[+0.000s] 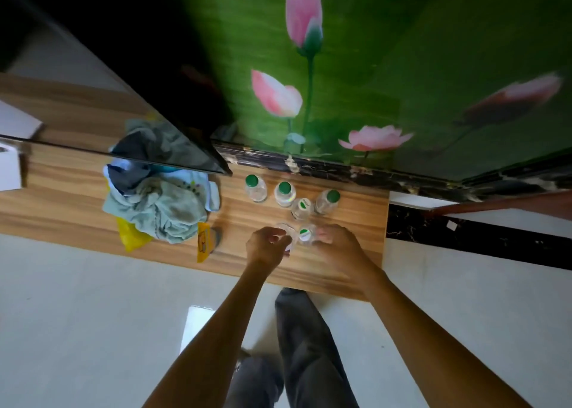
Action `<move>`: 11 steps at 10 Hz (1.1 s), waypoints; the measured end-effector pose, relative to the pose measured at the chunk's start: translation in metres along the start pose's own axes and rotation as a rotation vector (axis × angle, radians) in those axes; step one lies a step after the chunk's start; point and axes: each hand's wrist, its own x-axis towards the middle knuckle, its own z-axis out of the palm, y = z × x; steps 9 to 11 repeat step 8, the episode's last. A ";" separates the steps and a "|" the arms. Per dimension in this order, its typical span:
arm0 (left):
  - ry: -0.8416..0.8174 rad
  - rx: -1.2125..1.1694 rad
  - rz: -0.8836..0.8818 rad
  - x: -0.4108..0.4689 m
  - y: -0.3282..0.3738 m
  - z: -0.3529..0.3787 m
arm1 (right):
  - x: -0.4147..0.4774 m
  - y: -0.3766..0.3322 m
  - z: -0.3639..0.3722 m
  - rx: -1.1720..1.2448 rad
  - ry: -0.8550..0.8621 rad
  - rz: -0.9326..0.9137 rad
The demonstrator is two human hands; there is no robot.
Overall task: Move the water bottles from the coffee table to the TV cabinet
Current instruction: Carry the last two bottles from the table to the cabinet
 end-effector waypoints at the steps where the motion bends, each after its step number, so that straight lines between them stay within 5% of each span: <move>1: -0.007 0.023 -0.031 0.015 -0.006 0.009 | 0.016 0.007 0.008 -0.123 0.028 0.018; 11: -0.063 0.090 0.030 0.044 -0.022 0.009 | 0.008 0.026 0.014 -0.149 0.046 -0.010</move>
